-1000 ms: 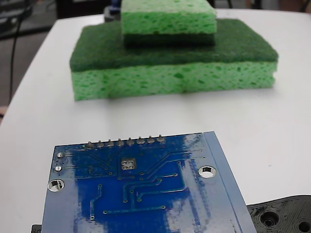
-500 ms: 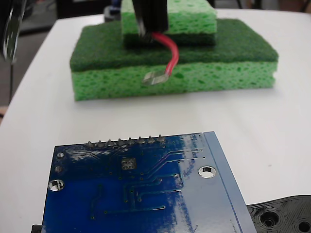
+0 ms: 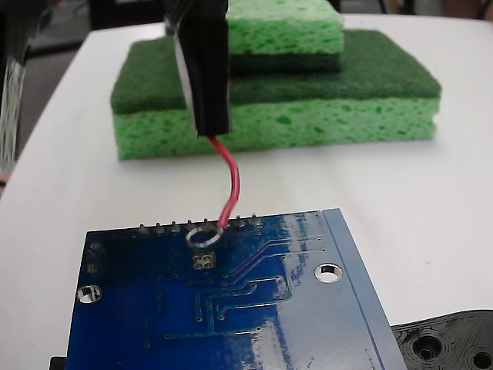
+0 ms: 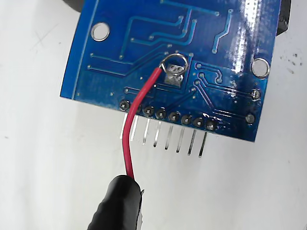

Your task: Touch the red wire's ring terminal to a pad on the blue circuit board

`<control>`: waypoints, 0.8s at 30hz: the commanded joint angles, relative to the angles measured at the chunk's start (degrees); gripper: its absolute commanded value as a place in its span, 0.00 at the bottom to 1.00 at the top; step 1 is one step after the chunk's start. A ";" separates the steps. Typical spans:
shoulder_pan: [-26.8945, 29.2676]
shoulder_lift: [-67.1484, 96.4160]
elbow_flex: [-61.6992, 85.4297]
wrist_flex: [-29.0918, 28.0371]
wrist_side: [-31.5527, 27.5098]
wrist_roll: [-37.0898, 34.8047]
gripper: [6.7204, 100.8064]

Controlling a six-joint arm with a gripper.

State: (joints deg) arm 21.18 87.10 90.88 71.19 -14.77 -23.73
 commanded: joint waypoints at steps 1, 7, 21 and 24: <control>0.09 -0.09 -0.70 0.00 0.09 0.00 0.99; 0.00 -0.70 -1.23 0.35 0.09 0.09 0.99; -0.70 -0.70 -0.88 1.14 -0.09 0.70 0.99; -0.88 -0.70 -0.88 1.14 0.00 0.79 0.99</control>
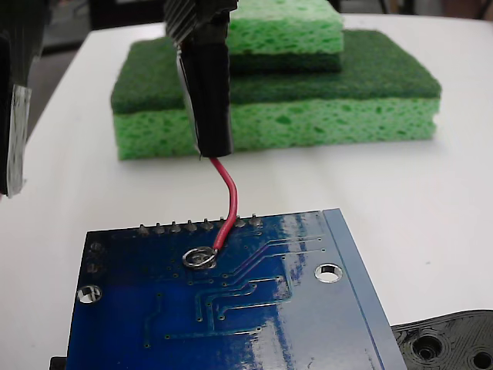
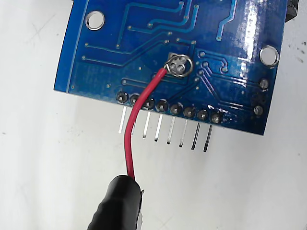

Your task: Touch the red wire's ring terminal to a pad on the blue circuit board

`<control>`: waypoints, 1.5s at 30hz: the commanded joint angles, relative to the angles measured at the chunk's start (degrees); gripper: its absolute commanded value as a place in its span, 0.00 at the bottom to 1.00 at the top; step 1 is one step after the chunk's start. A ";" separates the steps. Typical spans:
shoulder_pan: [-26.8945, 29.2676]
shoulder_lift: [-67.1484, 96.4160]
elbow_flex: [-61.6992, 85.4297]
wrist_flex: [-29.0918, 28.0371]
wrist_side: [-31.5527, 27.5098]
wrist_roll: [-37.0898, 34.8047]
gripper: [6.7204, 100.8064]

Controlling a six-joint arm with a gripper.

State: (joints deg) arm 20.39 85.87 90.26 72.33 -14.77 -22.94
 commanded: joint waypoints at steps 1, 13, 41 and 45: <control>-0.18 0.62 -0.26 0.00 0.09 0.09 0.99; -1.05 0.97 -0.44 0.09 0.62 0.70 0.99; -6.68 25.75 14.85 -5.80 4.31 7.38 0.99; -9.05 43.07 31.64 -13.89 6.50 12.13 0.99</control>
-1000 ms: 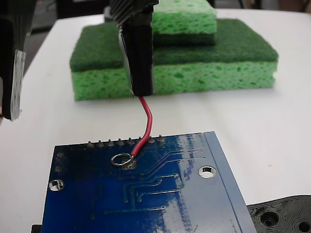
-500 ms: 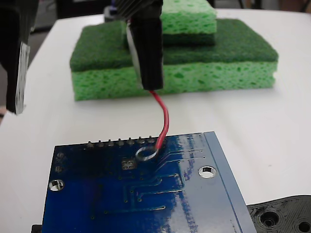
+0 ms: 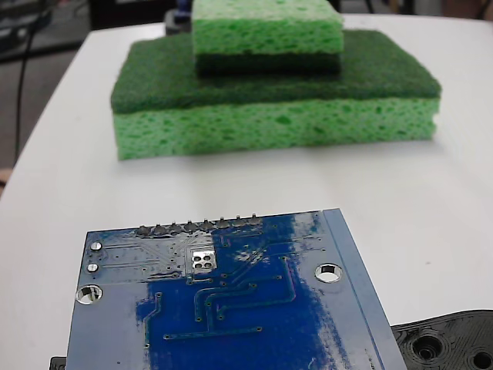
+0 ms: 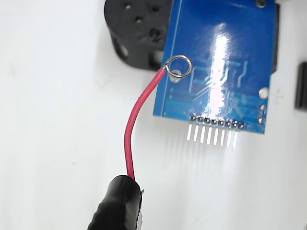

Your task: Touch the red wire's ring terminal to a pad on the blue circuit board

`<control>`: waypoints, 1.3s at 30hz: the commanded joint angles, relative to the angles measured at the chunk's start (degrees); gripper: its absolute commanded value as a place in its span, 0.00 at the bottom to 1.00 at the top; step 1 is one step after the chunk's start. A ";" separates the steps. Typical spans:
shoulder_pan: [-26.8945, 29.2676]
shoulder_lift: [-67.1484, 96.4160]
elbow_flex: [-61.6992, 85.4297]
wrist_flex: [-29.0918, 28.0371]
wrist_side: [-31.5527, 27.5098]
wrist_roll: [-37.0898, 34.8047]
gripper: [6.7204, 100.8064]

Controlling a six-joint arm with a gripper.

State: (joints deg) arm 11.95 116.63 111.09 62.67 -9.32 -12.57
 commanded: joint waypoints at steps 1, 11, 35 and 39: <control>-1.14 16.79 15.47 -6.24 1.41 2.90 0.99; -9.67 44.38 44.47 -15.38 7.47 12.57 0.99; -17.31 58.36 60.47 -18.54 16.00 16.08 0.99; -17.40 58.36 60.56 -18.54 18.28 17.67 0.99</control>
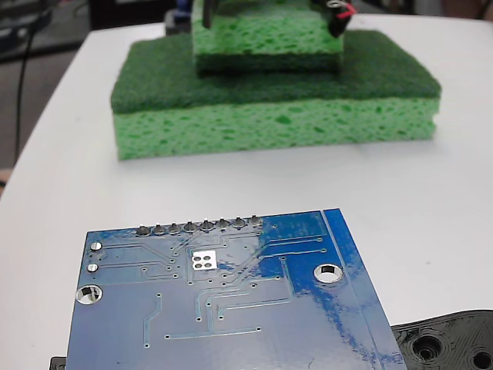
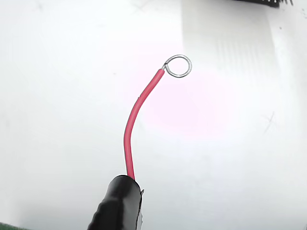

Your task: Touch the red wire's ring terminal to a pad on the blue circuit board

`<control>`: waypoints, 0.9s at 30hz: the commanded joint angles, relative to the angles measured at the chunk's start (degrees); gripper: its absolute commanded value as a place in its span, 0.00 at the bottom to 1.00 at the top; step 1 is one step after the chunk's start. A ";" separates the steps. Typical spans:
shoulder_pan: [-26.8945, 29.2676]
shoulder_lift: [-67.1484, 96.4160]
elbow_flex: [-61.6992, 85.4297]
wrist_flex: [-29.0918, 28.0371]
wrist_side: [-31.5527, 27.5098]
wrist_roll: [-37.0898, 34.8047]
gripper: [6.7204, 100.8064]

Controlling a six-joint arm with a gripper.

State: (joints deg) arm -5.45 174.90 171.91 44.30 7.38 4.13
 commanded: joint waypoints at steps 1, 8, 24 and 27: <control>0.35 0.09 -0.26 -0.18 2.37 1.76 0.99; 2.64 0.09 -0.26 -0.18 -0.62 0.70 0.99; 1.41 0.09 -0.26 -0.26 0.18 0.62 0.99; 1.41 0.09 -0.26 -0.26 0.26 0.62 0.99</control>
State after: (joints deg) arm -4.04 174.90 171.91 44.21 7.47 4.75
